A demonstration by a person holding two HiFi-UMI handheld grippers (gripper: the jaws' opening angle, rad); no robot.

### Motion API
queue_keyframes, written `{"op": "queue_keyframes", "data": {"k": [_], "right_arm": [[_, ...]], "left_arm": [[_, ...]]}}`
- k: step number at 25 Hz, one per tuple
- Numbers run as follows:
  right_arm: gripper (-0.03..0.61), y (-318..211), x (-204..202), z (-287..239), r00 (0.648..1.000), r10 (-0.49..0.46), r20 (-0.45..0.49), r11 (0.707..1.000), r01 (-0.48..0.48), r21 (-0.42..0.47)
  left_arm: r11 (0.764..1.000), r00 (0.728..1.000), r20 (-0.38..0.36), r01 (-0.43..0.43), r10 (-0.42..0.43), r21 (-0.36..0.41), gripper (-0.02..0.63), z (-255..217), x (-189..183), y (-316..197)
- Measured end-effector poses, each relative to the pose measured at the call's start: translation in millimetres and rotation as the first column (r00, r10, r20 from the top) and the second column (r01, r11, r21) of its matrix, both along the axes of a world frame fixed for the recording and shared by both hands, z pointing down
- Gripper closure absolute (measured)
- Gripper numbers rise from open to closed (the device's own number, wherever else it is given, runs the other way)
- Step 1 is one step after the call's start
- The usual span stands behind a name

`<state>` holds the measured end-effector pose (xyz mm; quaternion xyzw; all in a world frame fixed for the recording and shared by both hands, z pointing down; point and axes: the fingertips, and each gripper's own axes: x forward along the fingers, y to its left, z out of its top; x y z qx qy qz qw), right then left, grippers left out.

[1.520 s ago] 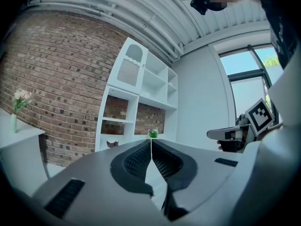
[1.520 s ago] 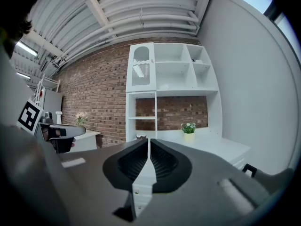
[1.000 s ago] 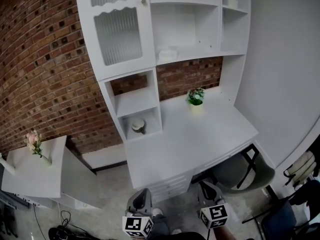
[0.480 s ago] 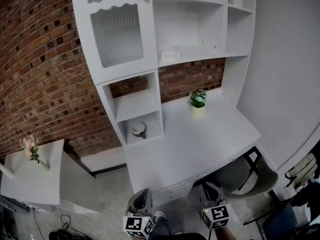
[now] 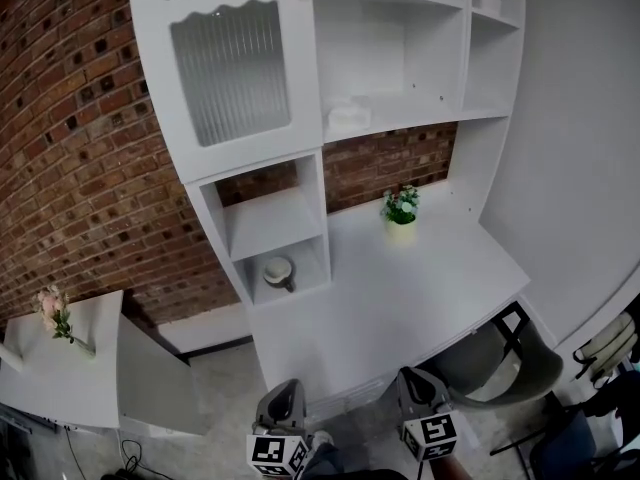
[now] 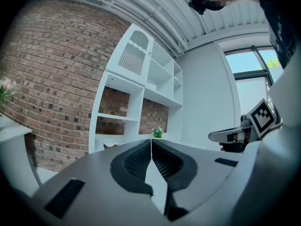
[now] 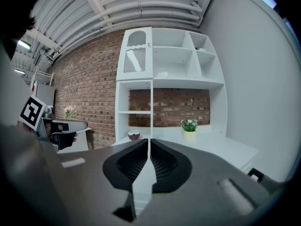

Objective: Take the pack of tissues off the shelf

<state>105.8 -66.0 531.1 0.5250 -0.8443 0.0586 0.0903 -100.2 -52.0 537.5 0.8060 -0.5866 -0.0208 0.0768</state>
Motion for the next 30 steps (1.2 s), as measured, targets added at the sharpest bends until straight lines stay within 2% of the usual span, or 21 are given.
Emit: {"op": "queue_keyframes", "data": {"k": [5, 10, 15, 20, 24, 30], "right_arm": [[0.572, -21.5, -11.3, 1.9, 1.0, 0.004, -0.006, 1.0, -0.004, -0.002], [0.572, -44.8, -23.5, -0.5, 1.0, 0.026, 0.01, 1.0, -0.026, 0.008], [0.572, -70.4, -35.7, -5.6, 0.999, 0.053, 0.002, 0.998, -0.053, 0.043], [0.572, -92.8, -37.9, -7.9, 0.994, 0.106, -0.003, 0.994, -0.106, 0.019], [0.572, -112.1, -38.2, -22.7, 0.99, 0.141, 0.0, 0.989, -0.141, 0.05], [0.569, -137.0, -36.3, -39.2, 0.987, 0.16, 0.017, 0.984, -0.16, 0.076]], "left_arm": [[0.999, 1.0, -0.03, -0.008, 0.009, 0.044, 0.601, -24.9, -12.1, -24.2], [0.996, 1.0, -0.009, -0.018, 0.018, 0.087, 0.601, -41.9, -26.4, -55.0], [0.996, 0.999, -0.002, -0.04, 0.04, 0.086, 0.601, -42.2, -40.6, -84.2], [0.994, 0.996, 0.01, -0.087, 0.087, 0.071, 0.601, -37.5, -49.6, -112.1], [0.989, 0.991, 0.027, -0.132, 0.13, 0.067, 0.601, -35.8, -49.4, -132.0], [0.987, 0.988, 0.009, -0.153, 0.153, 0.056, 0.601, -37.7, -49.5, -152.0]]}}
